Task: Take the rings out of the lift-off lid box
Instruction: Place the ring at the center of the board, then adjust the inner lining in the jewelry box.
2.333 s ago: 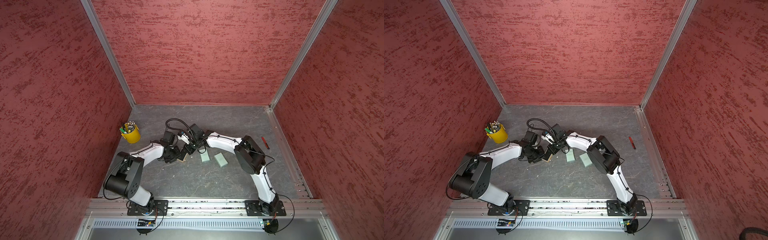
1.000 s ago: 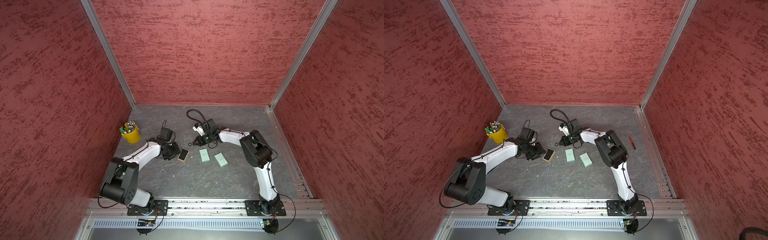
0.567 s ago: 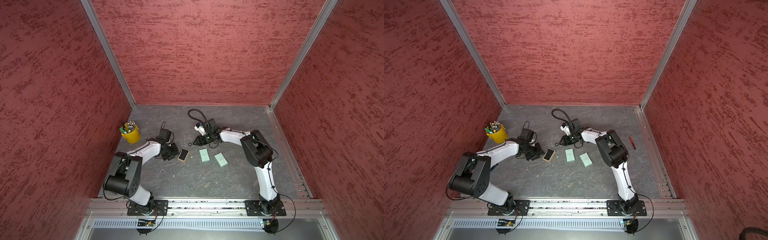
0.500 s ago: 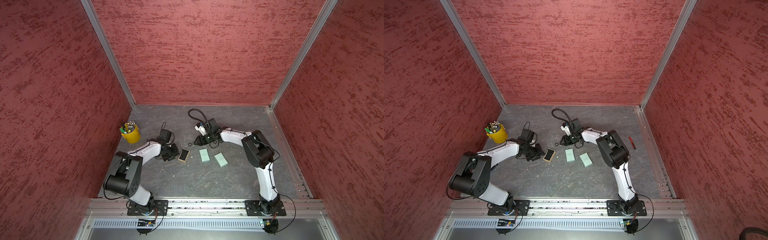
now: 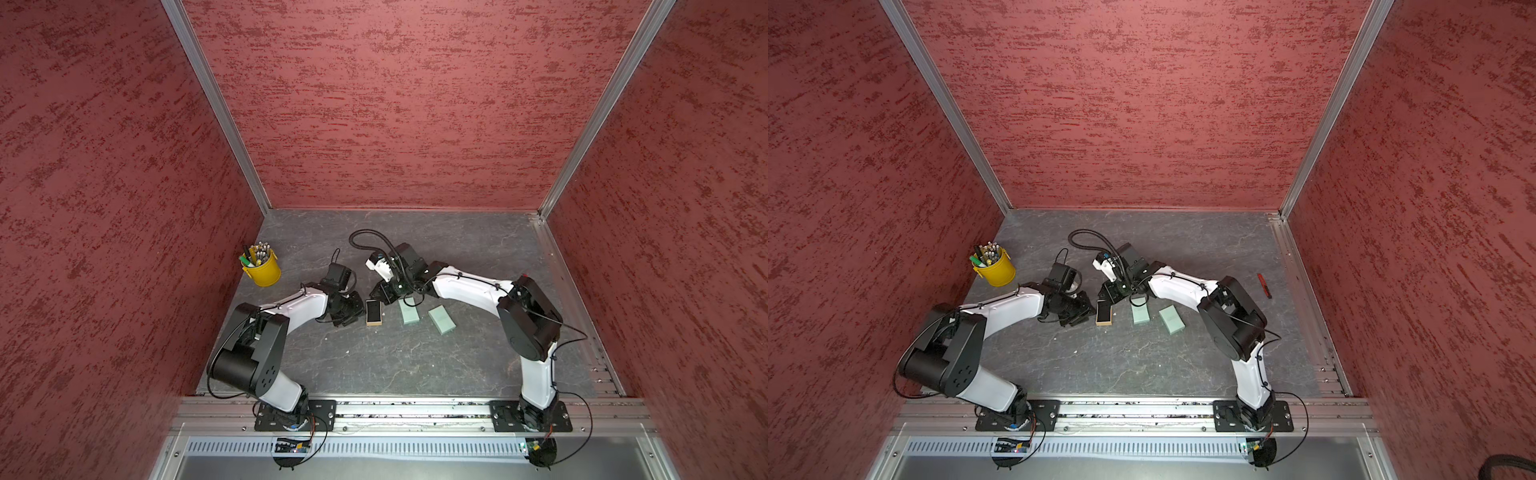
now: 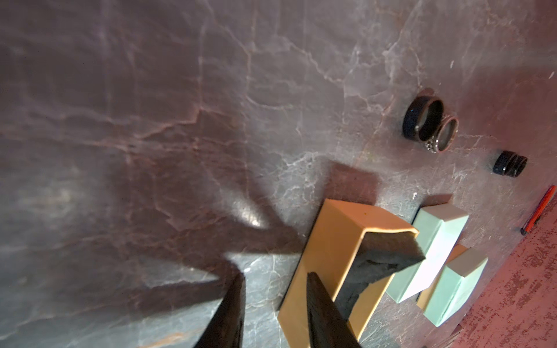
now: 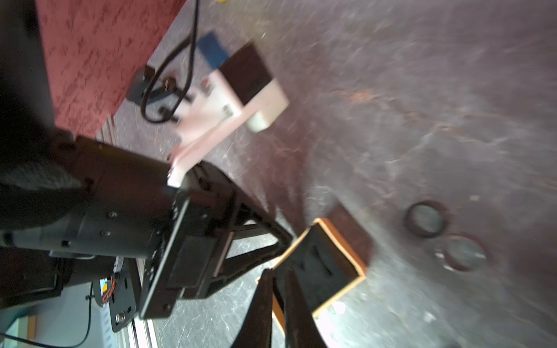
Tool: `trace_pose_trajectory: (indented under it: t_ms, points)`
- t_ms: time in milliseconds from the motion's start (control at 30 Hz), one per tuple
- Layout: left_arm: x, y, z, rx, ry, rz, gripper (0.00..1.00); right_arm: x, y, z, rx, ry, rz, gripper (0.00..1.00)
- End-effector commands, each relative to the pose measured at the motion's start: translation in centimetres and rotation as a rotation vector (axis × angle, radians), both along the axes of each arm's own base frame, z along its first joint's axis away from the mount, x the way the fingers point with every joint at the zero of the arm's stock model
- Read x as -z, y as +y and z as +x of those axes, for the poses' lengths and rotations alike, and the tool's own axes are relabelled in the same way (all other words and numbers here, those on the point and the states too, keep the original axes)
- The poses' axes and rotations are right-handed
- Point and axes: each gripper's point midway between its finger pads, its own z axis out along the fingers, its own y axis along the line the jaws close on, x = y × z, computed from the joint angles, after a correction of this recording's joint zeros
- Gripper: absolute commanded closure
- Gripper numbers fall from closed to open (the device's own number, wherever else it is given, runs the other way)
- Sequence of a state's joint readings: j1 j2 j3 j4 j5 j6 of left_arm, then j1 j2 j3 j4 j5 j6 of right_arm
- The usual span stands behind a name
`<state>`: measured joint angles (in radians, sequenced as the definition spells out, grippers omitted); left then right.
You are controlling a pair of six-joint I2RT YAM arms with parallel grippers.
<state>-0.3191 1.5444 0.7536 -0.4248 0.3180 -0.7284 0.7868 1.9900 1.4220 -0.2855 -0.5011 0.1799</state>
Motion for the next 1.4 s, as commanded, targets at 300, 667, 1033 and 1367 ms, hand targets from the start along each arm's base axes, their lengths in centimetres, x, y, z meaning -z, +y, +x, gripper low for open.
trace_pose_trajectory:
  t_ms: [300,667,1033,1367]
  points:
    - [0.2,-0.1,-0.3,0.001,-0.003,-0.006,0.64,3.9,-0.7,0.9,0.054,0.005,-0.13,0.91]
    - [0.1,0.0,-0.5,0.003,-0.009,-0.011,0.64,6.3,-0.7,1.3,0.053,0.009,-0.18,0.91]
    - [0.2,-0.1,-0.4,0.005,-0.014,-0.014,0.64,6.9,-0.3,1.4,0.027,-0.045,-0.267,0.84]
    - [0.6,-0.1,-0.4,0.005,-0.014,-0.024,0.64,8.1,0.3,0.9,0.0,-0.057,-0.345,0.8]
